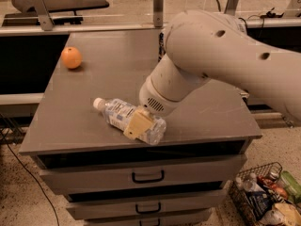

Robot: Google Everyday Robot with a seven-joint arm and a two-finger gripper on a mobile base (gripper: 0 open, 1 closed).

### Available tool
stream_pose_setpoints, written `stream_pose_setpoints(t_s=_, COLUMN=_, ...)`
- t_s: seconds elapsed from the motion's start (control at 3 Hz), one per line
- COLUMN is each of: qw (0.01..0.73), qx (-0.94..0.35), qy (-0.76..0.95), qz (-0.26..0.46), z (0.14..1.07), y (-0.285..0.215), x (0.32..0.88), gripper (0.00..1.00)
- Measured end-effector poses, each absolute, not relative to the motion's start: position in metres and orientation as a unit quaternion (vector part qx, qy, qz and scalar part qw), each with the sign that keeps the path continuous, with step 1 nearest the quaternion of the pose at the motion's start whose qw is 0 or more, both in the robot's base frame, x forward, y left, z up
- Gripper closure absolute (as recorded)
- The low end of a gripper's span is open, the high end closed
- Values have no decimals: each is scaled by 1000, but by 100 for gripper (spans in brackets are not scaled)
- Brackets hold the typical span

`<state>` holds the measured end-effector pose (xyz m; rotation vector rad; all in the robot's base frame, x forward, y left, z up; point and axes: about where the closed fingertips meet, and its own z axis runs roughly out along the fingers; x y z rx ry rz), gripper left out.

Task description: Move blue plastic bottle near orange

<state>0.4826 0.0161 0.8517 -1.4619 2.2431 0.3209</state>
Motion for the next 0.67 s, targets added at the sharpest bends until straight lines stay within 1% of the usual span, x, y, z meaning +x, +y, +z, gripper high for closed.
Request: stream_pose_setpoints(t_s=0.67, qw=255, qx=-487, qy=830, qz=89, z=874, y=-20, x=497, gripper=88)
